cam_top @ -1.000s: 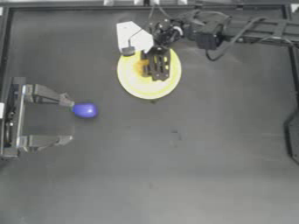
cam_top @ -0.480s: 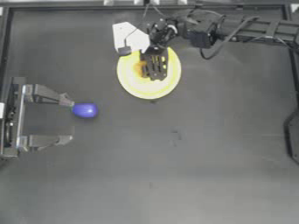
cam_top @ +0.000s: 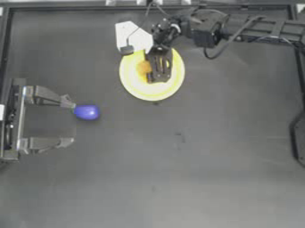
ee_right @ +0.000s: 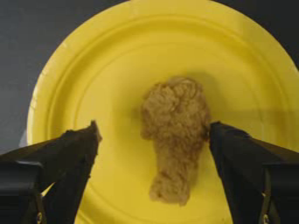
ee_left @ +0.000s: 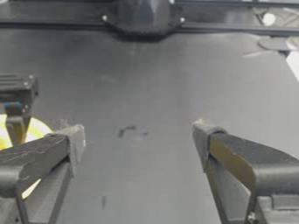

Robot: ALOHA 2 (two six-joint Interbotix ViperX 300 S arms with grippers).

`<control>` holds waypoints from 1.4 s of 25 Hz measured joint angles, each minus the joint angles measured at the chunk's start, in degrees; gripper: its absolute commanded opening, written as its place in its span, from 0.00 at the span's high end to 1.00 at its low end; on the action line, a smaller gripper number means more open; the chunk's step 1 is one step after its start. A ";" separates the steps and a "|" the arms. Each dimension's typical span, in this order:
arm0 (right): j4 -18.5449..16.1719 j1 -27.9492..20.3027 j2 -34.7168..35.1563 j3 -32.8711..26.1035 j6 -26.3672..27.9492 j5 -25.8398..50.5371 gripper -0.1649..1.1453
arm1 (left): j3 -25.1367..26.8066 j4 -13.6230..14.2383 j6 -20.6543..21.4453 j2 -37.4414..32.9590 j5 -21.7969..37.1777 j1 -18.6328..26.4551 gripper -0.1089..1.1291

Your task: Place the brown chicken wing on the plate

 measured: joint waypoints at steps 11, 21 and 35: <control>-0.18 -0.88 -4.92 1.93 0.44 -0.79 0.12 | 0.00 0.00 0.00 0.00 0.00 0.00 0.09; -0.18 -0.35 -14.41 10.55 2.20 -5.98 0.12 | 0.00 0.00 0.00 0.00 0.00 0.00 0.09; 8.09 4.22 -28.92 26.98 2.11 -18.37 0.12 | 0.00 0.00 0.09 0.00 1.58 1.58 0.09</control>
